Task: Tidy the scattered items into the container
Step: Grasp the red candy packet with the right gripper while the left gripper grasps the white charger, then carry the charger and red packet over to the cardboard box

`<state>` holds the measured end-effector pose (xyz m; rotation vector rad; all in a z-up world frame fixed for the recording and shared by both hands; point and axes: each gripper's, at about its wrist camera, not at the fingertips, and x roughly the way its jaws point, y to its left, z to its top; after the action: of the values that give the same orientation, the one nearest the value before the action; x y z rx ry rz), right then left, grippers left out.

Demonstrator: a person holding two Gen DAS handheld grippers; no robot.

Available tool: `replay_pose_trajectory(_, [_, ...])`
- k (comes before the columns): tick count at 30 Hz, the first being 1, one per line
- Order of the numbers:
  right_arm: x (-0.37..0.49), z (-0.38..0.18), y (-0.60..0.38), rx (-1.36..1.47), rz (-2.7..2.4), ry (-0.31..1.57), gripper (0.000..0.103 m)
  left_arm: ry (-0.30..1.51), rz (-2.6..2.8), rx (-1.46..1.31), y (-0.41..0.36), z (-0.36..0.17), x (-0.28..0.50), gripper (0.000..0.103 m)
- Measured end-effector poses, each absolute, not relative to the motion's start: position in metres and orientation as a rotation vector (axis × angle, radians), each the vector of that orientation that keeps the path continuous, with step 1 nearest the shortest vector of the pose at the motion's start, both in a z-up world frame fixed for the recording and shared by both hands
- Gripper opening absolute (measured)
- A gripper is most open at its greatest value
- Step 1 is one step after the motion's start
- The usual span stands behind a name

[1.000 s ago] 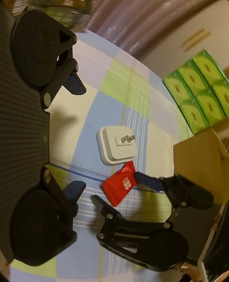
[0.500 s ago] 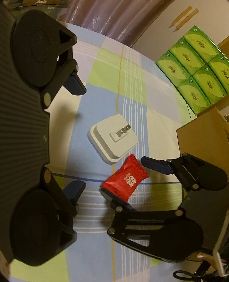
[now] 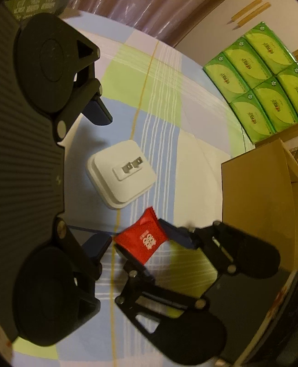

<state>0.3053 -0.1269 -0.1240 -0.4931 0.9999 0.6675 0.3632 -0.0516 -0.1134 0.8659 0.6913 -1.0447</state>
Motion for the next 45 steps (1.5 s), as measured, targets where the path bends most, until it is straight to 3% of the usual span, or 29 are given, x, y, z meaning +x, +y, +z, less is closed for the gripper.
replay_pose_trajectory(10, [0.289,-0.12,-0.131,-0.539,0.653,1.033,0.046,0.765,-1.031,0.841,-0.076,-0.123,0.376,0.08])
replay_pose_trajectory(12, [0.288,-0.12,-0.132,-0.54,0.649,1.034,0.045,0.762,-1.015,0.843,-0.08,-0.124,0.377,0.073])
replay_pose_trajectory(14, [0.287,-0.12,-0.134,-0.541,0.646,1.032,0.045,0.764,-0.993,0.844,-0.081,-0.126,0.378,0.06])
replay_pose_trajectory(31, [0.256,-0.112,-0.139,-0.523,0.669,1.014,0.045,0.803,-1.007,0.83,-0.026,-0.112,0.303,0.059])
replay_pose_trajectory(42, [0.183,-0.093,-0.165,-0.374,0.659,1.005,0.045,0.912,-0.854,0.577,-0.005,-0.094,0.227,0.058])
replay_pose_trajectory(45, [0.163,-0.091,-0.174,-0.331,0.647,1.007,0.045,0.925,-0.8,0.533,-0.006,-0.092,0.21,0.067])
